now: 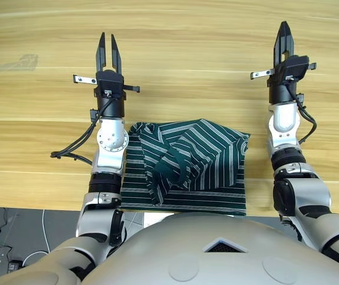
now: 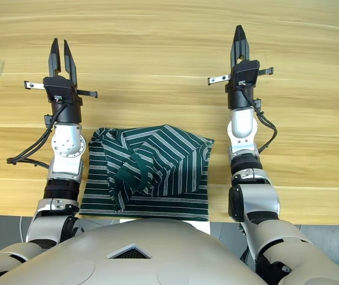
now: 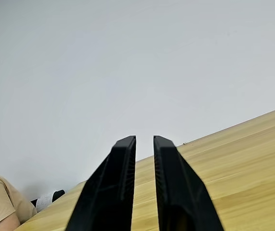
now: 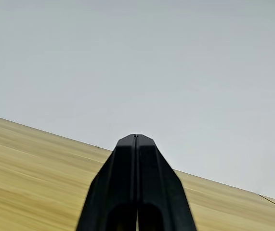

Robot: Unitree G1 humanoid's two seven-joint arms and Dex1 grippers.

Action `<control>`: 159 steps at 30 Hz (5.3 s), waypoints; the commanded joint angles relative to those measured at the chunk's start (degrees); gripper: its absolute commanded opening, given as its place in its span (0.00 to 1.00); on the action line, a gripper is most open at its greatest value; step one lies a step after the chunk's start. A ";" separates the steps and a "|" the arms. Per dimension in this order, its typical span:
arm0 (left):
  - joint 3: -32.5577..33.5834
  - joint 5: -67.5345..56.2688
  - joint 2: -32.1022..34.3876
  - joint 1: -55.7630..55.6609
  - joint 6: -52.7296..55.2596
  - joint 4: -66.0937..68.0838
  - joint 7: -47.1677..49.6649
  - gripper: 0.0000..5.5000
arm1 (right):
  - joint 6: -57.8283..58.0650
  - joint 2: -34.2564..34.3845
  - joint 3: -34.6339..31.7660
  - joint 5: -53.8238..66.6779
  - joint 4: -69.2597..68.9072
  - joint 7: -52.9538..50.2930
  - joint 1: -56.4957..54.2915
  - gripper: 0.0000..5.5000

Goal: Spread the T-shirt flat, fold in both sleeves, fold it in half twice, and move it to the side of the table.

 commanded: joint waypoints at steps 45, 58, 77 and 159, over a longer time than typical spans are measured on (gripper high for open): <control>-1.26 2.93 -5.64 0.37 6.17 -6.41 3.56 0.69 | 30.95 -33.99 23.41 18.07 -70.61 50.98 41.55 0.70; -3.15 4.87 -4.67 -2.33 9.61 -0.10 3.99 0.69 | 40.11 -26.99 32.80 14.84 -71.02 54.17 41.68 0.70; -3.61 4.46 -4.05 -3.21 8.97 2.61 5.00 0.69 | 40.33 -20.93 34.29 10.02 -64.78 51.85 40.86 0.51; -10.57 -24.55 20.93 50.17 36.47 -59.65 -43.44 0.16 | 44.84 -13.74 16.58 12.71 -67.93 42.33 27.29 0.00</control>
